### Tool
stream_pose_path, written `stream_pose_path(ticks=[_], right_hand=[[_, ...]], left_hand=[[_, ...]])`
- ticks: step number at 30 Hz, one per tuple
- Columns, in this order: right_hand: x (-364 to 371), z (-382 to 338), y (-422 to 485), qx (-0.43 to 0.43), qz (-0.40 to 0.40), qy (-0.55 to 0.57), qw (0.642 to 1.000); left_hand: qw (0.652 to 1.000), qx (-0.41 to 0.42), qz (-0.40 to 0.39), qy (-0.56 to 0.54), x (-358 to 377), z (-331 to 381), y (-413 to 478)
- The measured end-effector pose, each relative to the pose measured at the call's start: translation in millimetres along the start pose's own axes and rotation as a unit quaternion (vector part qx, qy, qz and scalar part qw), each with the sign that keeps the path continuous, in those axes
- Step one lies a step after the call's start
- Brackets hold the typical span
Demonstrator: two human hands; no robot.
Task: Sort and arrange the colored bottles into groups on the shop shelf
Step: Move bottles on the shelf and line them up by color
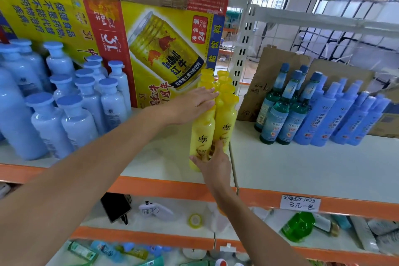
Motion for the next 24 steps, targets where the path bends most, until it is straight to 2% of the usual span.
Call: stream_pose_path(ticks=[24], right_hand=[[-2.7,0.0,-4.2,0.005,-0.007,-0.035,0.999]], left_hand=[[1.000,-0.010,-0.016,0.003,2.0,1.4,-3.0]])
Point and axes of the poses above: each hand's wrist, its own y-axis towards the middle knuckle, its own x-axis out of the palm, z = x × y, the point moved 6 cm from there along y, towards the middle knuckle, and after that the axes turned 4 degrees about x, right-handed, at the moved point
